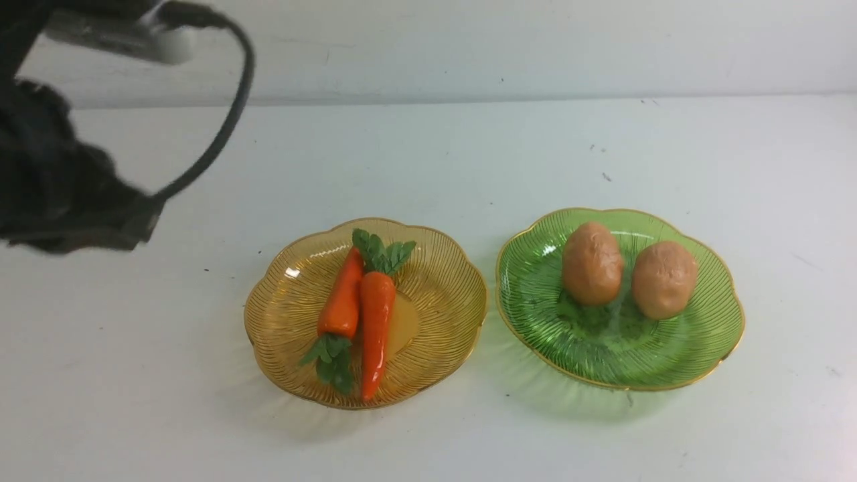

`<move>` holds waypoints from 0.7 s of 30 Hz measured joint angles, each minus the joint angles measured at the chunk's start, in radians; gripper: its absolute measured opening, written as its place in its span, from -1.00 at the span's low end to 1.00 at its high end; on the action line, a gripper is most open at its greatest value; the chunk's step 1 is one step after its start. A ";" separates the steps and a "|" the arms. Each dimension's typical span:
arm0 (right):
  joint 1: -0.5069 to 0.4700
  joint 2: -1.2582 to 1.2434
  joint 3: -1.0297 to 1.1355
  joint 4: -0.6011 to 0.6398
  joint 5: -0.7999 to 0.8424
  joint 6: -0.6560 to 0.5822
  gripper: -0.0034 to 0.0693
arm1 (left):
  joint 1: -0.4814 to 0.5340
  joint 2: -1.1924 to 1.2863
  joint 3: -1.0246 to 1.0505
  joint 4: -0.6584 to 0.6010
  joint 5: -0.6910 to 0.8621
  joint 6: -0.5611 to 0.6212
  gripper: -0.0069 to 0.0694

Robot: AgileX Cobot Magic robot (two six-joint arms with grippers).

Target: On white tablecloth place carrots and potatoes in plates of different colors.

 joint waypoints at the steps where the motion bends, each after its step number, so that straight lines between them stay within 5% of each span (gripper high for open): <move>1: 0.000 0.000 0.000 0.000 0.000 0.000 -0.95 | 0.000 -0.025 0.034 -0.020 -0.071 0.000 -0.83; 7: 0.000 0.000 0.000 -0.001 0.000 0.000 -0.95 | 0.000 -0.071 0.071 -0.038 -0.192 0.002 -0.83; 21: 0.000 0.000 0.000 -0.001 0.000 0.000 -0.95 | 0.000 -0.073 0.074 -0.030 -0.213 0.026 -0.83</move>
